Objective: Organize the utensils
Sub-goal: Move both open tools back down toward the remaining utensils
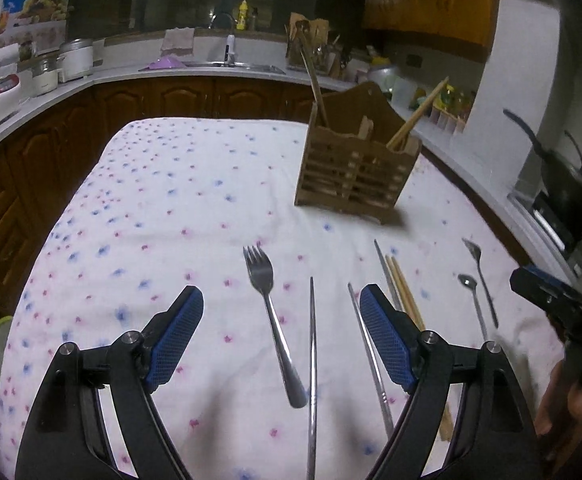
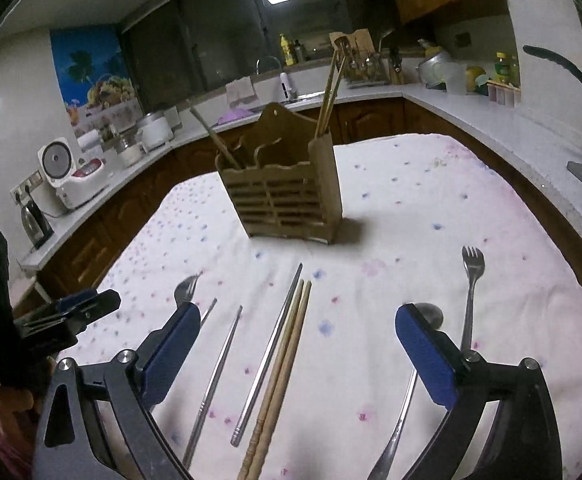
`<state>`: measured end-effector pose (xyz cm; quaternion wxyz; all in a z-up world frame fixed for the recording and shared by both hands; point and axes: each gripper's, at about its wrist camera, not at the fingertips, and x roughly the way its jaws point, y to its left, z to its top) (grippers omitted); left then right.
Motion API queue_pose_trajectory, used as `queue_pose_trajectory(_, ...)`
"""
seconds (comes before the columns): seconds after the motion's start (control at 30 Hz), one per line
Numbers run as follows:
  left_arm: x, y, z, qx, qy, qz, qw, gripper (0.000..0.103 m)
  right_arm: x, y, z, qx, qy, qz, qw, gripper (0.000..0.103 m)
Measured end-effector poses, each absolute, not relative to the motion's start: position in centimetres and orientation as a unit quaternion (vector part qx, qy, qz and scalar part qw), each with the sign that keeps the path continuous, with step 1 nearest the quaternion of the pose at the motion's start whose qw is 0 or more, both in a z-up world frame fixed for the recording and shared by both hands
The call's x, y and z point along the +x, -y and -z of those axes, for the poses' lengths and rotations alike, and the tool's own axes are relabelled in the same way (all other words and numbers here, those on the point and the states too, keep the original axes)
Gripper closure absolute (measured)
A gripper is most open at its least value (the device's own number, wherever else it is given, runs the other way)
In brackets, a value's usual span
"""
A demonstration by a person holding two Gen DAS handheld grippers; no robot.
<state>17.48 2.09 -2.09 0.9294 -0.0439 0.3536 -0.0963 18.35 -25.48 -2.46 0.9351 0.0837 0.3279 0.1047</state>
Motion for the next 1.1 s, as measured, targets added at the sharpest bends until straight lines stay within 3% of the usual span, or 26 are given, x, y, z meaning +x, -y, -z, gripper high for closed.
queue_pose_trajectory(0.3,18.6,-0.7,3.2,-0.014,-0.378,0.108,0.919,0.021,19.1,25.8,3.6,0.078,-0.343,-0.098,0.931,0.005)
queue_pose_trajectory(0.53,19.2,-0.1,3.9,-0.01,-0.389,0.114,0.914,0.021,19.7,26.1,4.4,0.08,-0.356,-0.089,0.927,0.019)
queue_pose_trajectory(1.0,19.9,0.6,3.8,-0.009,-0.392,0.129,0.911,0.021,20.9,26.3,4.7,0.087,-0.366,-0.09,0.922,0.02)
queue_pose_trajectory(1.1,20.3,0.2,3.9,-0.012,-0.398,0.131,0.908,0.021,21.4,26.2,4.8,0.088,-0.372,-0.09,0.92,0.028)
